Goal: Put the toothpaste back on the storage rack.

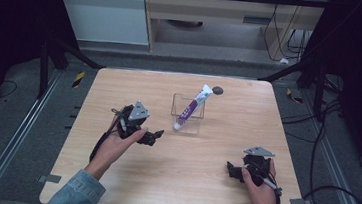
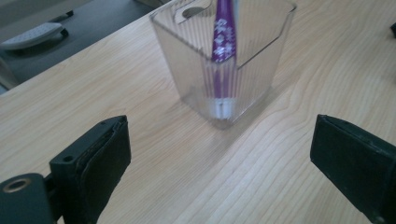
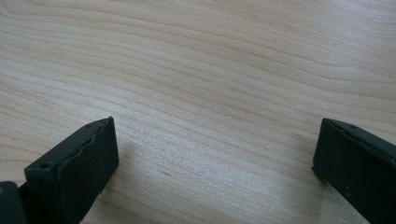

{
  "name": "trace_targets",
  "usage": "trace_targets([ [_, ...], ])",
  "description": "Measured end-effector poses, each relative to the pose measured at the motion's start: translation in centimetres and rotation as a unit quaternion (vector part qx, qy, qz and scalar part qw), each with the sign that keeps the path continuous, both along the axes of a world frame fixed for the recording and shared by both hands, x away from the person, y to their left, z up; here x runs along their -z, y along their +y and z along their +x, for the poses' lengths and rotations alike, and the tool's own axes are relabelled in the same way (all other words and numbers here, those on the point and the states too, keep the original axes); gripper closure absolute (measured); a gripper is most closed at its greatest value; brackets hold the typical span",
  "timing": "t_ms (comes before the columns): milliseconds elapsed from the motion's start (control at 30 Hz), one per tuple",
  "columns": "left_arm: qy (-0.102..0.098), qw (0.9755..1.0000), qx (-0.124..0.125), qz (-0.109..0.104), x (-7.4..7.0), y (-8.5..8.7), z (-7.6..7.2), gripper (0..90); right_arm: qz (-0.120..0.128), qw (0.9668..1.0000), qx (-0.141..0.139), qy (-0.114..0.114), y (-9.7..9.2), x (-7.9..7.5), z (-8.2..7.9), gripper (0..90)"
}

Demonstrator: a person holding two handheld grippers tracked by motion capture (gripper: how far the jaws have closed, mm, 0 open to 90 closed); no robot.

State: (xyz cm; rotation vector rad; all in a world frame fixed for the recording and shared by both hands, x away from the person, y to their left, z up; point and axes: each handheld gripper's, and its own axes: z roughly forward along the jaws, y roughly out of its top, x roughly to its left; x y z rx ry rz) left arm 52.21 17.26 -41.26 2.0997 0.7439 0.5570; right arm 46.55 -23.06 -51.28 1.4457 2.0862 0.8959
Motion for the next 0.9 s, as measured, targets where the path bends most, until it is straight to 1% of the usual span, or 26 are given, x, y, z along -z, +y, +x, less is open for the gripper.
trace_targets([
  [67, 0.004, 1.0, -0.008, -0.003, 0.4, 0.6, 0.1, 4.7, 0.0, 1.0, 0.0, 0.0, 0.0, 0.0, 0.0, 0.3],
  [100, 0.007, 0.9999, -0.01, 0.0, 0.5, 0.9, 0.2, 4.7, 0.0, 1.0, 0.0, 0.0, 0.0, 0.0, 0.0, 0.3],
  [133, 0.008, 0.9999, -0.014, -0.004, 0.7, 1.1, 0.2, 4.7, 0.0, 1.0, 0.0, 0.0, 0.0, 0.0, 0.0, 0.3],
  [200, 0.012, 0.9997, -0.02, -0.004, 1.0, 1.7, 0.2, 4.7, 0.0, 1.0, 0.0, 0.0, 0.0, 0.0, 0.0, 0.3],
  [333, 0.023, 0.9991, -0.033, -0.012, 1.7, 2.7, 0.2, 4.7, 0.0, 1.0, 0.0, 0.0, 0.0, 0.0, 0.0, 0.3],
  [467, 0.032, 0.9984, -0.046, -0.003, 2.3, 3.6, 0.2, 4.7, 0.0, 1.0, 0.0, 0.0, 0.0, 0.0, 0.0, 0.3],
  [533, 0.038, 0.9979, -0.053, -0.003, 2.7, 4.0, 0.1, 4.7, 0.0, 1.0, 0.0, 0.0, 0.0, 0.0, 0.0, 0.3],
  [667, 0.05, 0.9963, -0.07, -0.008, 3.6, 5.2, 0.1, 4.8, 0.0, 1.0, 0.0, 0.0, 0.0, 0.0, 0.0, 0.3],
  [767, 0.061, 0.9945, -0.085, -0.012, 4.4, 6.2, 0.1, 4.9, 0.0, 1.0, 0.0, 0.0, 0.0, 0.0, 0.0, 0.3],
  [867, 0.069, 0.9926, -0.099, -0.012, 5.1, 7.2, 0.1, 4.9, 0.0, 1.0, 0.0, 0.0, 0.0, 0.0, 0.0, 0.3],
  [900, 0.071, 0.992, -0.104, -0.008, 5.3, 7.5, 0.1, 5.0, 0.0, 1.0, 0.0, 0.0, 0.0, 0.0, 0.0, 0.3],
])
